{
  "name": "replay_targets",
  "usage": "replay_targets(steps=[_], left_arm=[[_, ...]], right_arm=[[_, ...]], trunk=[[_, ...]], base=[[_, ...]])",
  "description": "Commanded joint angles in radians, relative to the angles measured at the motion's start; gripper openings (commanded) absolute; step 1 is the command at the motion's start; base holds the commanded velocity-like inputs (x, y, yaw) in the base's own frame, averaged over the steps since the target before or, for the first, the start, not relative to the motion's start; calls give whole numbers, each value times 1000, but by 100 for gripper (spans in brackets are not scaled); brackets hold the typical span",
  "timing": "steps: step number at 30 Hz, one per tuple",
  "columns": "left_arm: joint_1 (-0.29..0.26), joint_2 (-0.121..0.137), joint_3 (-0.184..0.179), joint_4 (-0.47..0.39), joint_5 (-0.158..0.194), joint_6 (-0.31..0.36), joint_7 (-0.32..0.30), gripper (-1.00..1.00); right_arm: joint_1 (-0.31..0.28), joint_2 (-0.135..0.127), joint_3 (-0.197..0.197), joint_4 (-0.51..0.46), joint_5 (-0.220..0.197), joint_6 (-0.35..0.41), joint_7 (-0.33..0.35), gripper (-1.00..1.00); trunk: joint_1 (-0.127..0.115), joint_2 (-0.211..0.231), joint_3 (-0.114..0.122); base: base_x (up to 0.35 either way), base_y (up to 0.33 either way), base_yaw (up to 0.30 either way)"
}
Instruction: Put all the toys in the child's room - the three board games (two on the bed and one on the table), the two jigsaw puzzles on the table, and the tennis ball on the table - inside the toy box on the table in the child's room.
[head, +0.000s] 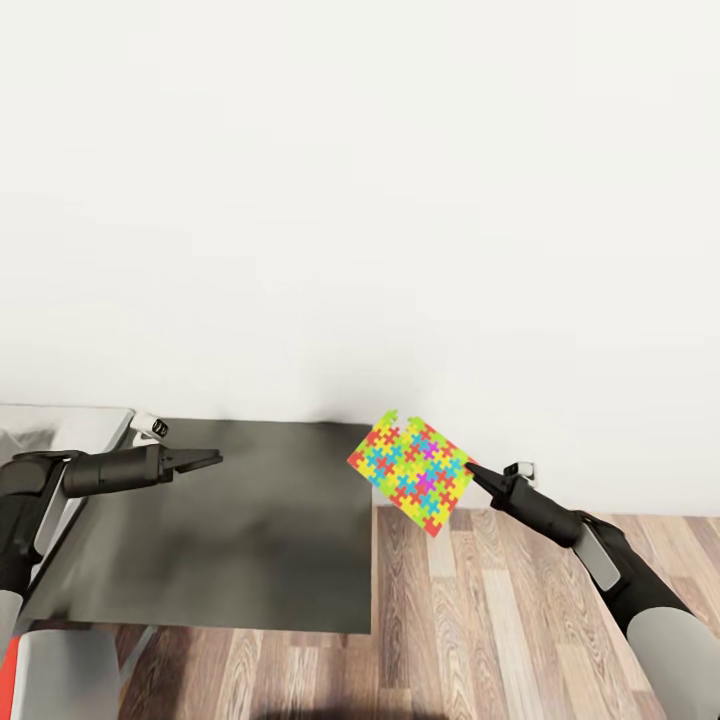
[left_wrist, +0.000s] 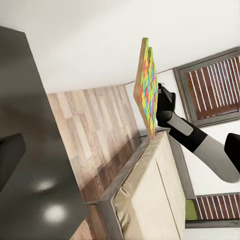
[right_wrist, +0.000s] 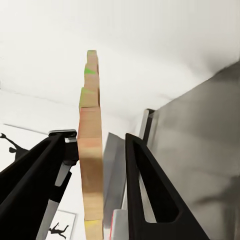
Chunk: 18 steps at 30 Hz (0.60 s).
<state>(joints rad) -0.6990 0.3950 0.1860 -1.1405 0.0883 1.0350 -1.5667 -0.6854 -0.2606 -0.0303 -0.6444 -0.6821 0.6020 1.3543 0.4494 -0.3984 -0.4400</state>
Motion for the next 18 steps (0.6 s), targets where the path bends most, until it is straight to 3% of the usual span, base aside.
replay_targets(steps=[1, 8, 18], left_arm=[[-1, 0, 0, 0, -1, 10, -4, 100], [-1, 1, 0, -1, -1, 10, -4, 100], [-1, 2, 1, 1, -2, 10, -4, 100]], right_arm=[[0, 0, -4, 0, -4, 9, 1, -100], [1, 0, -16, 0, -4, 9, 1, -100], [1, 0, -17, 0, -4, 7, 0, -100]], trunk=[[1, -2, 0], [1, -2, 12], [1, -2, 28]], base=[[0, 0, 0], [-8, 0, 0], [-105, 0, 0]])
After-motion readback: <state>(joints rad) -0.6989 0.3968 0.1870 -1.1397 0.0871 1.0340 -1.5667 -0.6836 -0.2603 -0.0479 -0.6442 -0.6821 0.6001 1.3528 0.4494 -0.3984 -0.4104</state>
